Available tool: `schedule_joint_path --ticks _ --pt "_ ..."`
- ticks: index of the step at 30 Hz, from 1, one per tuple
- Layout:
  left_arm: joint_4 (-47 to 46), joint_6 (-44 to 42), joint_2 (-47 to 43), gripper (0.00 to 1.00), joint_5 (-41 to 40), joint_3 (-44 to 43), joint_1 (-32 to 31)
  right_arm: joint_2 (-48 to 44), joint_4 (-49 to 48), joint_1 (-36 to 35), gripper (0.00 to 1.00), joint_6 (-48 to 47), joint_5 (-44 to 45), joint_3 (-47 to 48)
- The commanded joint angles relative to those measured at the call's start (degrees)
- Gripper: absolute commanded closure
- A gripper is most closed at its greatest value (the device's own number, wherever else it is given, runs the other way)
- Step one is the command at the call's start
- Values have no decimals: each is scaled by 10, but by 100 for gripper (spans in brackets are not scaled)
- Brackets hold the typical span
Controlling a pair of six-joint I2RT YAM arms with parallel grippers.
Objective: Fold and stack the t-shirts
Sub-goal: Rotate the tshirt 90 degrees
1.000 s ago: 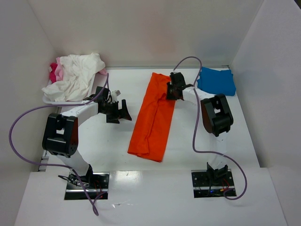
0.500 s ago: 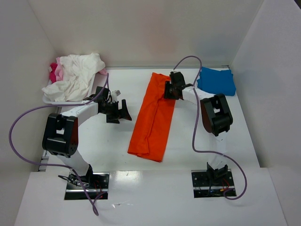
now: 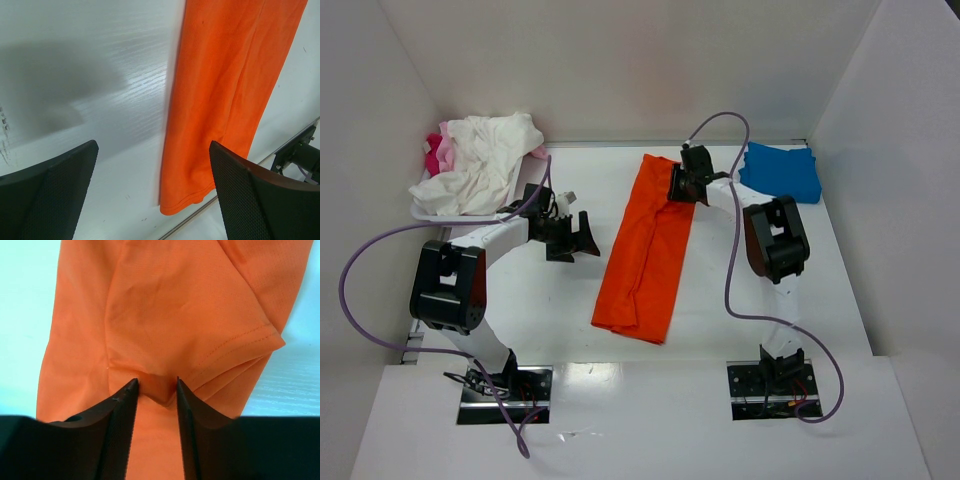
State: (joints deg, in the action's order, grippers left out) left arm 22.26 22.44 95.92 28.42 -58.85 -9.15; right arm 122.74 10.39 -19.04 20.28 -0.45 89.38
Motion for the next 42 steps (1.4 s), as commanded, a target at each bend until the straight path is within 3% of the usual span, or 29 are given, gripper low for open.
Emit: schedule_joint_path --ticks 1,6,9,12,13,15,18,23,29,42 --pt "-6 -14 4 0 14 -5 -3 2 -31 4 62 8 11 8" --pt "-6 -14 4 0 14 -5 -3 5 -31 11 78 8 37 10" --pt "-6 -14 4 0 14 -5 -3 9 -20 16 81 8 51 14" --pt "-6 -14 4 0 14 -5 -3 -6 -27 21 74 8 51 8" --pt "-6 -14 4 0 14 -5 -3 -13 -27 21 63 1 51 8" --pt "-6 -14 4 0 14 -5 -3 -14 -14 21 53 -11 51 8" --pt "-6 -14 -9 0 14 -5 -3 -21 1 21 53 -11 59 8" --pt "-6 -14 -31 0 10 -10 -3 -56 -26 26 68 -11 65 -53" --pt "0 -14 -26 0 -21 -17 -53 4 31 33 83 -6 82 5" --pt "40 -4 -7 2 -78 -36 -118 138 132 33 89 -5 59 184"
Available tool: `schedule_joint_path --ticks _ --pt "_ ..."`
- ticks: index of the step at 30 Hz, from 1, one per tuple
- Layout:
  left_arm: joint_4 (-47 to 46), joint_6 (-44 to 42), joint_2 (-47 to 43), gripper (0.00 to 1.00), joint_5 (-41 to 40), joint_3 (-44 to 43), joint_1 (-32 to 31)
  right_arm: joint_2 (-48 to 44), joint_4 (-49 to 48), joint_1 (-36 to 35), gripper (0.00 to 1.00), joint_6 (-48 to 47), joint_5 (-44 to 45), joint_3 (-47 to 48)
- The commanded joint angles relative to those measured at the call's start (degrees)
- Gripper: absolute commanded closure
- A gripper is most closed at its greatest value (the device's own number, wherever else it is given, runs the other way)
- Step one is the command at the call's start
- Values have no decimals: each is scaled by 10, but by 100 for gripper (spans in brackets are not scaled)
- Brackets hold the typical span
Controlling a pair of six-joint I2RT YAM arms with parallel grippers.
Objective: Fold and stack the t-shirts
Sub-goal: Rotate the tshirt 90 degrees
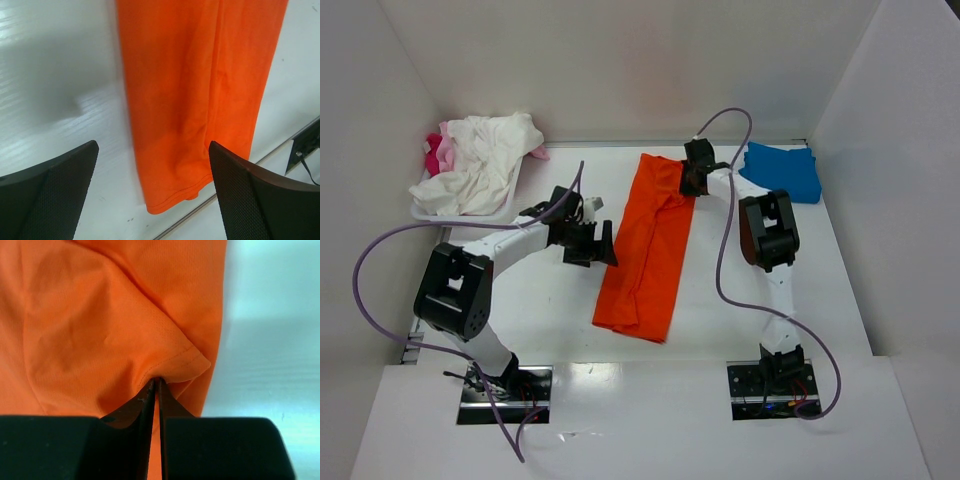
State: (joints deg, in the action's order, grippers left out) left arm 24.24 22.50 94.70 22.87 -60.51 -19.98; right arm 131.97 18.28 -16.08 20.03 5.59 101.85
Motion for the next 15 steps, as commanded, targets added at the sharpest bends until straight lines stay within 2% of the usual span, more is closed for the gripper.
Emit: schedule_joint_path --ticks 1,8,15 --pt "28 -4 5 2 -27 -20 -10 59 71 3 89 -3 -9 84" --pt "55 3 0 2 -27 -15 -36 89 81 3 89 -3 -31 141" --pt "69 8 -6 3 -11 -4 -59 152 106 -1 89 -3 -62 246"
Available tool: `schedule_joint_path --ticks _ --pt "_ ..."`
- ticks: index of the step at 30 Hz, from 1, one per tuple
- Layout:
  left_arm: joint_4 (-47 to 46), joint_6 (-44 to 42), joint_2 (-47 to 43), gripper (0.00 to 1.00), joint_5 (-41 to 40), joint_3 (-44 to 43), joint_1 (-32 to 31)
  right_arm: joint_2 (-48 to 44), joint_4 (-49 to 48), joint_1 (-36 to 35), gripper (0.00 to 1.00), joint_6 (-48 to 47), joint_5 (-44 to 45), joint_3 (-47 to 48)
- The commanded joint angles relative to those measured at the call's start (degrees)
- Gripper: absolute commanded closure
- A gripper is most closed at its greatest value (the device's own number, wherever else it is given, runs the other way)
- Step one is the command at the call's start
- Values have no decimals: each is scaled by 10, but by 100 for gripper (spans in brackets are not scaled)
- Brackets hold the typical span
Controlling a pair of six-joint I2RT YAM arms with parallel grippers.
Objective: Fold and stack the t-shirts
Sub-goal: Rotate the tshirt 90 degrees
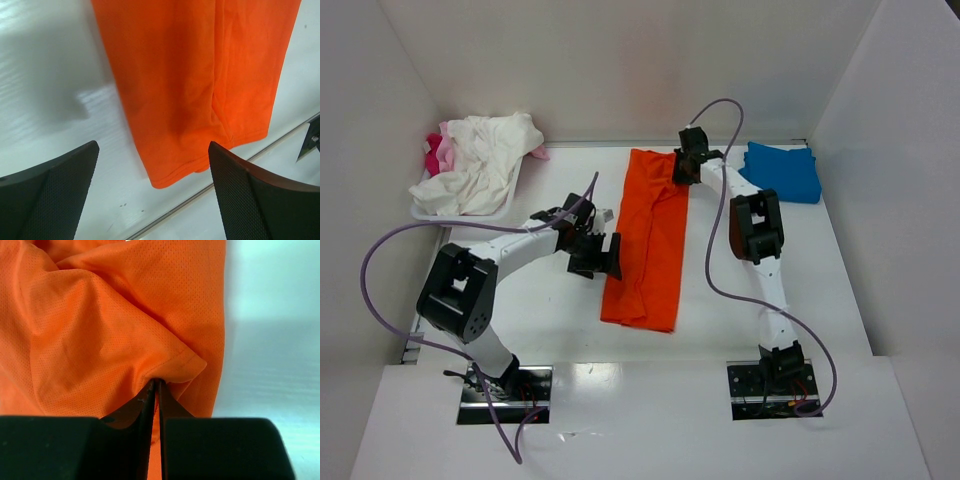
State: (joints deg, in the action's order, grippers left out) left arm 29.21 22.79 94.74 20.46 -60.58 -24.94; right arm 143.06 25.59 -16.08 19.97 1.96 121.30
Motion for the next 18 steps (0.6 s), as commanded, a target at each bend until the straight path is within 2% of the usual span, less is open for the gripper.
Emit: schedule_joint_path --ticks 1,4,15,18 --pt "21 5 -6 3 13 -3 -10 47 38 -2 89 -2 -27 62" --pt "21 0 -1 3 17 2 -15 66 48 -12 89 -2 -41 97" --pt "21 6 -37 4 42 47 -33 69 30 -62 89 3 -72 105" --pt "24 14 -64 4 39 51 -33 51 30 -62 84 9 -77 85"
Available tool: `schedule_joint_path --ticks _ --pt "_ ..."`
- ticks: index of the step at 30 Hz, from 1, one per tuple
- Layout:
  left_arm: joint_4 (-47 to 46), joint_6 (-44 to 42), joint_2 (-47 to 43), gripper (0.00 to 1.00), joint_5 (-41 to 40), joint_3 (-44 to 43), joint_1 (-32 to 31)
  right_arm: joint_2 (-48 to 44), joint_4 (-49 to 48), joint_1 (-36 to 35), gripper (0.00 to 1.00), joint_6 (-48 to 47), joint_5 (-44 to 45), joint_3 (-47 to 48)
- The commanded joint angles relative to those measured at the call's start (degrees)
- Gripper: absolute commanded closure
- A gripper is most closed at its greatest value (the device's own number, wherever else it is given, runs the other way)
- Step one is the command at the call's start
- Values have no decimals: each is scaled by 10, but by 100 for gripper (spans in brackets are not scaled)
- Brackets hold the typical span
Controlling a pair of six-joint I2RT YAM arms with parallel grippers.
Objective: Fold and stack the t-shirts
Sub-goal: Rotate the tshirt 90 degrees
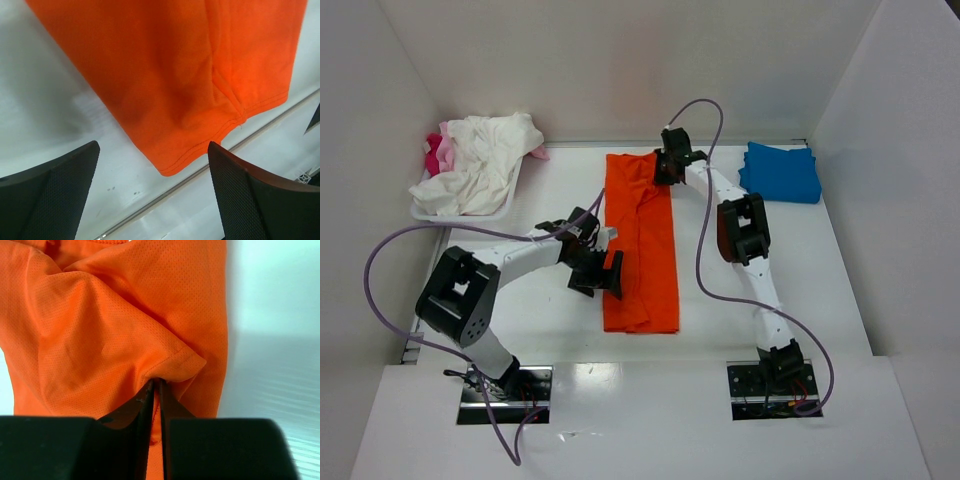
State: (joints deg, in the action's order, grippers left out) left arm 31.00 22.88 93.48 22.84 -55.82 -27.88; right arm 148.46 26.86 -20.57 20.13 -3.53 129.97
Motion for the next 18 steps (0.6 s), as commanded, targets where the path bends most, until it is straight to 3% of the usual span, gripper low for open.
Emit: schedule_joint_path --ticks 1,3,5,11,18 --pt "9 17 -60 4 9 6 -3 -15 17 -17 80 7 -15 -9" --pt "9 18 -72 3 -5 4 -3 -45 9 -15 71 7 -4 -32" --pt "9 23 -80 1 -20 -14 -3 -118 -22 -6 49 11 -4 -78" --pt "9 30 -97 1 -48 -38 -3 -306 -83 6 2 18 5 -239" --pt "-8 89 -177 1 -32 24 -3 -508 -90 6 0 61 8 -506"
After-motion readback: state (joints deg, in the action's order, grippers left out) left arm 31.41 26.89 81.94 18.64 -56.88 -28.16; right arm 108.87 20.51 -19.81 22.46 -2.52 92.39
